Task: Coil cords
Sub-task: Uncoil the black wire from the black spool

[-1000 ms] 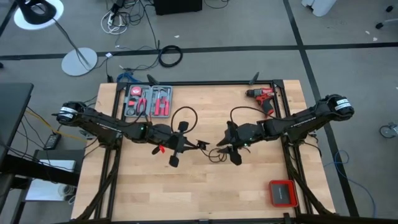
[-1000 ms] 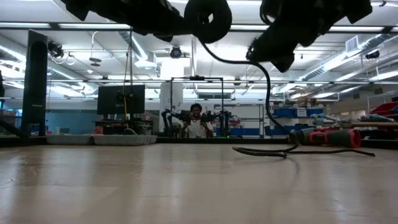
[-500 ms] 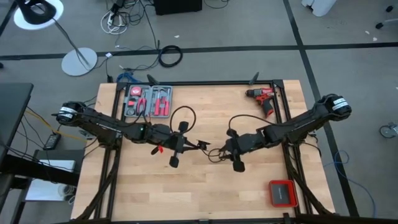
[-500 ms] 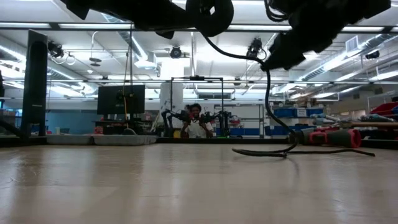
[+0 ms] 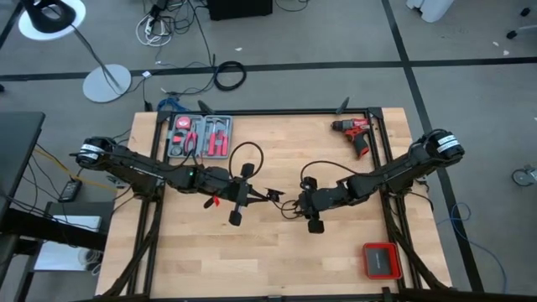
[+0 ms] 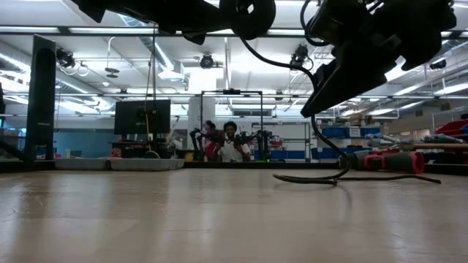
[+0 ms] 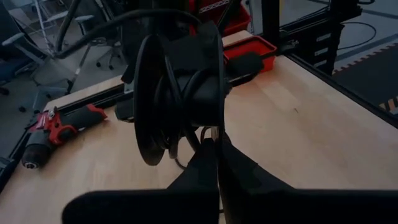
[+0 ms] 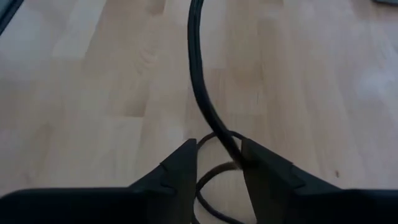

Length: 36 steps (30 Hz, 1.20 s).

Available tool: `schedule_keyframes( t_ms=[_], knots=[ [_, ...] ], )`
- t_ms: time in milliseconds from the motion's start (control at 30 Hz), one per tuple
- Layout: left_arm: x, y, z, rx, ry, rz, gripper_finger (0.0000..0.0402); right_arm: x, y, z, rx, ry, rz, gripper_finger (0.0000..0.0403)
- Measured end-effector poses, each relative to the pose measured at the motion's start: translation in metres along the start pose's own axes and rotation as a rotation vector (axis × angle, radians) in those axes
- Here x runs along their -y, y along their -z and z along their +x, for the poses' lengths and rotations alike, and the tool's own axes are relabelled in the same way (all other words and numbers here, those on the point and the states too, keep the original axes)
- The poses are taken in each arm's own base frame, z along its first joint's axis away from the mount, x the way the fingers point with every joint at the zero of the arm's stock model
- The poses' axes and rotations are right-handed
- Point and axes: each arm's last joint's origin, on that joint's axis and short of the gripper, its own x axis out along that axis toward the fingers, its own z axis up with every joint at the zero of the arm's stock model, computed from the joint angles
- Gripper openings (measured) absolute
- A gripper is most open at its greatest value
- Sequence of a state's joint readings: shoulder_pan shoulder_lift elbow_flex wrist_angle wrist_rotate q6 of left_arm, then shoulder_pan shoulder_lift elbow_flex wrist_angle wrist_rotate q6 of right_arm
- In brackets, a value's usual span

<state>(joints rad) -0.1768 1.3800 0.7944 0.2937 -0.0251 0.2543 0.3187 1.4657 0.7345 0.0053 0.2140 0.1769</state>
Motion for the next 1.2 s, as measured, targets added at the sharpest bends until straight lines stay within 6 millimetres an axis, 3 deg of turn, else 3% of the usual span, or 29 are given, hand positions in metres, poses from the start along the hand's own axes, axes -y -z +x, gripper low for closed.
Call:
schedule_keyframes(
  t_ms=[500, 733, 1200],
  knots=[
    [0.0, 0.0, 0.0, 0.001, -0.002, -0.001, 0.0, 0.0, 0.001, 0.001, -0.004, 0.001, 0.028, 0.0074],
    [0.002, -0.001, 0.0, 0.003, 0.003, -0.002, 0.0, 0.001, 0.001, 0.001, -0.01, -0.012, 0.053, 0.001],
    [0.012, -0.003, -0.001, 0.005, 0.035, 0.012, 0.0, -0.01, 0.002, -0.001, -0.019, -0.07, 0.185, 0.0005]
  ],
)
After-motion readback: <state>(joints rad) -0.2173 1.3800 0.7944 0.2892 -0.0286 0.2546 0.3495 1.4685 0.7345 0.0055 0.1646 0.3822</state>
